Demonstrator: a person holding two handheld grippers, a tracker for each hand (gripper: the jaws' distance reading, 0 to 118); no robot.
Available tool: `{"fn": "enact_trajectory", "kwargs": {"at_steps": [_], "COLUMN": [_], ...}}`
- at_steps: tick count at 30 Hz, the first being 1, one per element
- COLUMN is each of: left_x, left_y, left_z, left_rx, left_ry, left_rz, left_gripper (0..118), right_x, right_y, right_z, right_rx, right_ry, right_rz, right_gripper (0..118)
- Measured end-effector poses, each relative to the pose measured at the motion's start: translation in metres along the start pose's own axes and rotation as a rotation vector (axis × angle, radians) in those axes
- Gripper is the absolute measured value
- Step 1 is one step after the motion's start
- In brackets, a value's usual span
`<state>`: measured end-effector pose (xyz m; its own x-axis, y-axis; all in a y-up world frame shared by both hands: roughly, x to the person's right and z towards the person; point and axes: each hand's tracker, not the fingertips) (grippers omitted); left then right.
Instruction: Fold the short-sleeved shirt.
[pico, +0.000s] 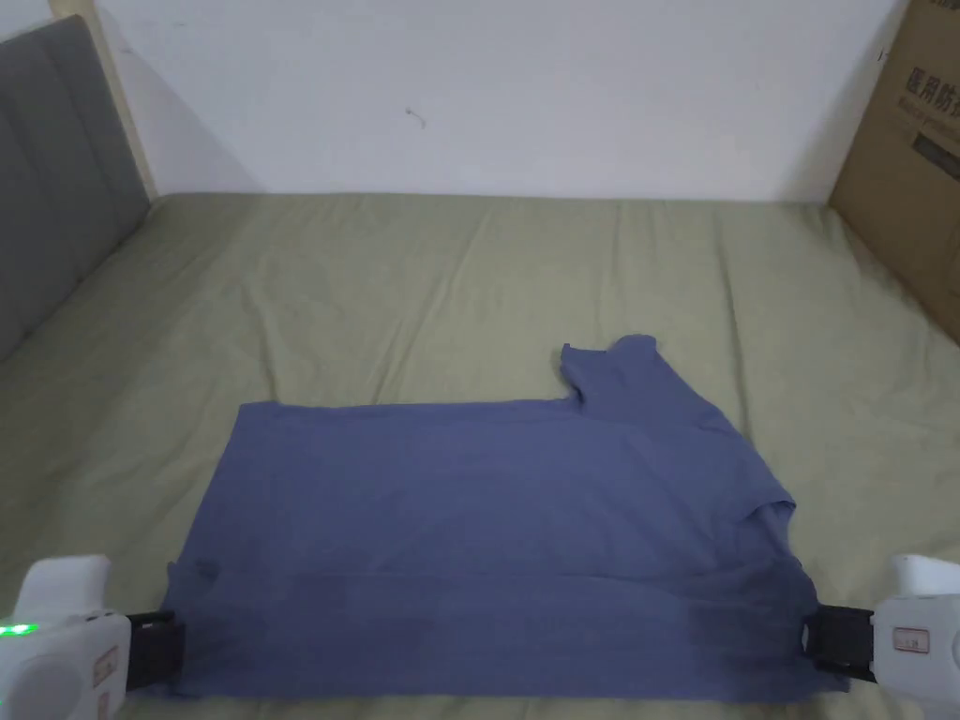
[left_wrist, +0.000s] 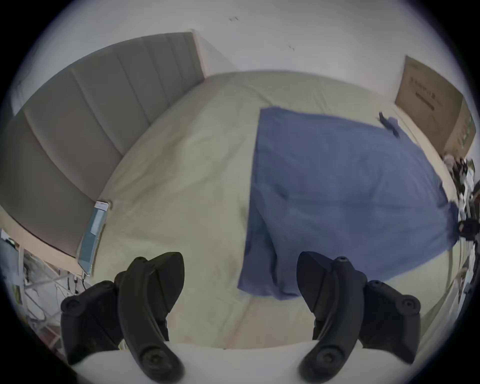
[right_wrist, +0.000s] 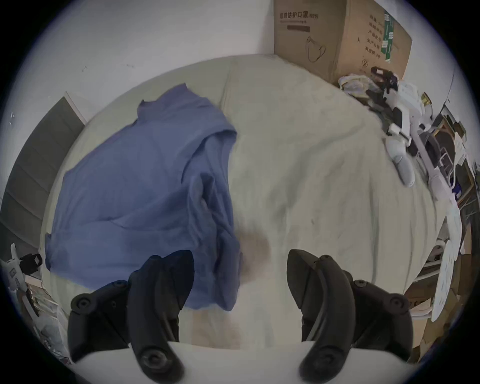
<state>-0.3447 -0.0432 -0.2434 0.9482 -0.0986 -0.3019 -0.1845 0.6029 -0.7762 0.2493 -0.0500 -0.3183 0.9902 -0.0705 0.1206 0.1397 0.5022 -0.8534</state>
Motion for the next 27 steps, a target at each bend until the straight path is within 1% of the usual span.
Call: {"fn": "enact_trajectory", "kwargs": {"at_steps": [2,4,5,6,7,8,9,10,11,12,13,14,15,17,19,23,24,25,26,27], "left_x": [-0.001,0.001,0.005,0.009,0.014,0.019,0.025,0.033,0.041,0.045,0.049,0.052,0.055,0.061,0.064,0.070,0.072,0.074,0.076,0.078], "left_y": [0.014,0.029,0.037,0.044,0.050,0.054,0.058,0.059,0.063,0.062,0.061,0.060,0.060,0.061,0.062,0.080,0.086,0.090,0.097,0.101], "left_z": [0.012,0.022,0.024,0.025,0.026,0.024,0.021,0.014,0.008,-0.003,-0.012,-0.020,-0.029,-0.039,-0.046,-0.056,-0.057,-0.058,-0.061,-0.062], "left_rx": [0.032,0.054,0.049,0.047,0.060,0.074,0.079,0.066,0.062,0.033,0.027,-0.009,-0.042,-0.037,-0.054,-0.045,-0.041,-0.030,-0.020,-0.013], "left_ry": [-0.042,-0.101,-0.137,-0.172,-0.199,-0.208,-0.220,-0.202,-0.195,-0.203,-0.205,-0.219,-0.231,-0.227,-0.226,-0.220,-0.219,-0.220,-0.222,-0.217], "left_rz": [0.027,0.031,0.036,0.034,0.027,0.020,0.009,-0.002,-0.010,-0.041,-0.029,-0.015,-0.015,-0.023,-0.051,-0.065,-0.061,-0.062,-0.065,-0.067], "left_gripper": [94,93,91,80,50,27,13,11,6,0,0,0,0,0,0,0,0,0,0,0], "right_x": [-0.005,-0.012,-0.016,-0.021,-0.029,-0.037,-0.044,-0.053,-0.060,-0.063,-0.064,-0.069,-0.072,-0.076,-0.078,-0.082,-0.084,-0.085,-0.088,-0.090], "right_y": [0.012,0.026,0.034,0.041,0.048,0.053,0.057,0.061,0.064,0.066,0.069,0.074,0.077,0.085,0.100,0.145,0.158,0.172,0.188,0.201], "right_z": [0.010,0.019,0.020,0.022,0.022,0.021,0.017,0.011,0.005,-0.004,-0.015,-0.025,-0.031,-0.046,-0.058,-0.081,-0.086,-0.093,-0.101,-0.108], "right_rx": [0.043,0.088,0.099,0.096,0.107,0.116,0.122,0.122,0.106,0.090,0.038,0.008,0.013,0.009,0.005,0.026,0.045,0.045,0.034,0.035], "right_ry": [0.013,0.077,0.105,0.117,0.125,0.125,0.102,0.079,0.078,0.091,0.117,0.128,0.126,0.116,0.122,0.113,0.114,0.113,0.110,0.107], "right_rz": [0.002,-0.012,-0.010,0.005,0.029,0.072,0.114,0.145,0.171,0.164,0.173,0.161,0.163,0.174,0.165,0.163,0.172,0.180,0.198,0.206], "right_gripper": [81,81,81,79,74,62,44,16,8,5,1,1,1,1,1,1,8,8,13,30]}}
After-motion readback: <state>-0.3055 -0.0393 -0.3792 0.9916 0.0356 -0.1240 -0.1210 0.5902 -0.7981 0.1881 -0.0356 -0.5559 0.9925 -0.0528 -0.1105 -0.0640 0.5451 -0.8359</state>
